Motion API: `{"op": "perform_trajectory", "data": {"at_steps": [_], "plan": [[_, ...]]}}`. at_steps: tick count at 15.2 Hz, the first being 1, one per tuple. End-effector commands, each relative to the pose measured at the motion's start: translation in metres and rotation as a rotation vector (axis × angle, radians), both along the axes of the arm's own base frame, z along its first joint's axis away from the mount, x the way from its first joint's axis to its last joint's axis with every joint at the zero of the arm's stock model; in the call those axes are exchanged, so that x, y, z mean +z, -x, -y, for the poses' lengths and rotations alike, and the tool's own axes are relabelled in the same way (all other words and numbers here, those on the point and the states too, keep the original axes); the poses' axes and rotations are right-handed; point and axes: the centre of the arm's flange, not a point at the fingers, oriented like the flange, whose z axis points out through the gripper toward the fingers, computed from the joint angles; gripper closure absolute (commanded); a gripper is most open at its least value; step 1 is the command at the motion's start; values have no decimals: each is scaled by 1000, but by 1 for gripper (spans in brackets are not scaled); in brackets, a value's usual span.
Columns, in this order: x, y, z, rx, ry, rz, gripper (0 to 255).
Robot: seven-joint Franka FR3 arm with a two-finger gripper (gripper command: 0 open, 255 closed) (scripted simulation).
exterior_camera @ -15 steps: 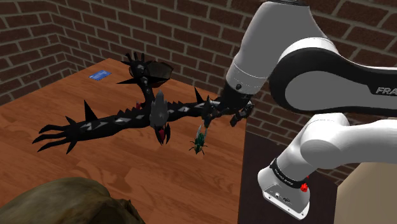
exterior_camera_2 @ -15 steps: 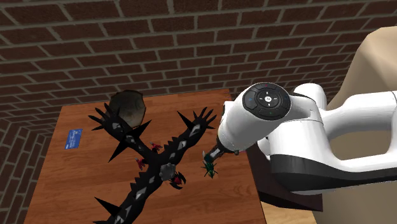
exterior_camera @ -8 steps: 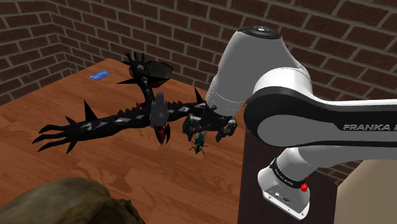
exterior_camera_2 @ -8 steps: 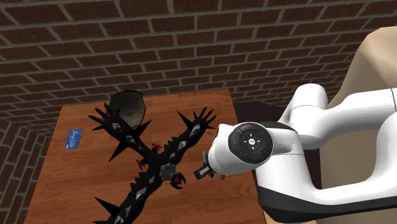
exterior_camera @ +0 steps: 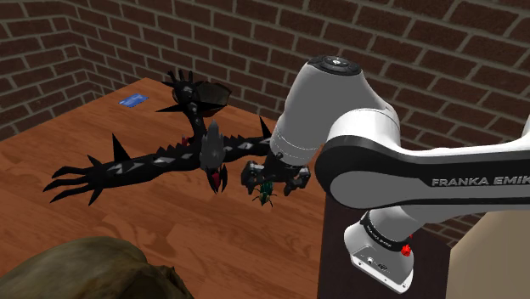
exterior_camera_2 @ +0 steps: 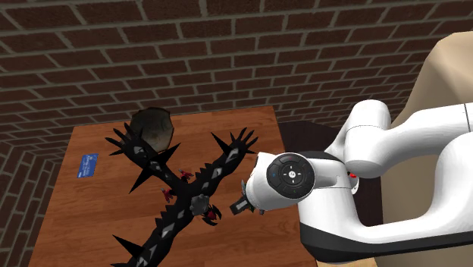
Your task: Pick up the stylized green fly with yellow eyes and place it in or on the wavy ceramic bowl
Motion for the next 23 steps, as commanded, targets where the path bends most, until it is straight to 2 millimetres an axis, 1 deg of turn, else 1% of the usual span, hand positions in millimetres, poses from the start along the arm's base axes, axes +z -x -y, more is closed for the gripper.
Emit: {"op": "perform_trajectory", "data": {"at_steps": [1,4,5,14,23], "plan": [[0,0,0,0,0,0,0],[0,0,0,0,0,0,0],[0,0,0,0,0,0,255],[0,0,0,0,0,0,255],[47,0,0,0,0,0,255]]}}
